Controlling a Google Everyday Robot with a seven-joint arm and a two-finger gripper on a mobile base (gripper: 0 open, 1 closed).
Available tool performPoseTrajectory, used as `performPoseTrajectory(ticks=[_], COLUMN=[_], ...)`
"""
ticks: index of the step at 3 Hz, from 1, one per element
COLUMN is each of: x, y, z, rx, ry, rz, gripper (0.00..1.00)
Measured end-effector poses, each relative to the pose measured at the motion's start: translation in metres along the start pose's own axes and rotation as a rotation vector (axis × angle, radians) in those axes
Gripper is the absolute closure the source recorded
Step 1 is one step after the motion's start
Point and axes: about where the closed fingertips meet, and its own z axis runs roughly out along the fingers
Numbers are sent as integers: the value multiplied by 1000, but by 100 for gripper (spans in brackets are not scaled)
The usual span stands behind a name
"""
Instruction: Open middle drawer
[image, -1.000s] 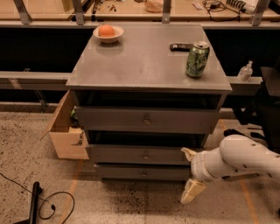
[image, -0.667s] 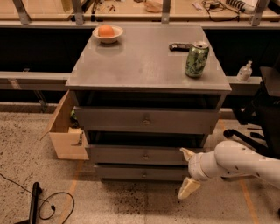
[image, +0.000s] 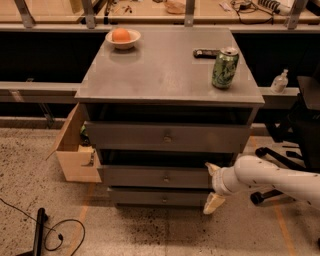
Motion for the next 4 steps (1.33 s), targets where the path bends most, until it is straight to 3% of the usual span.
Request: performPoseTrajectory(ticks=[4], x=[18], y=[-14], z=[36], rx=[-49], ry=[35], rz=[-42], gripper=[0])
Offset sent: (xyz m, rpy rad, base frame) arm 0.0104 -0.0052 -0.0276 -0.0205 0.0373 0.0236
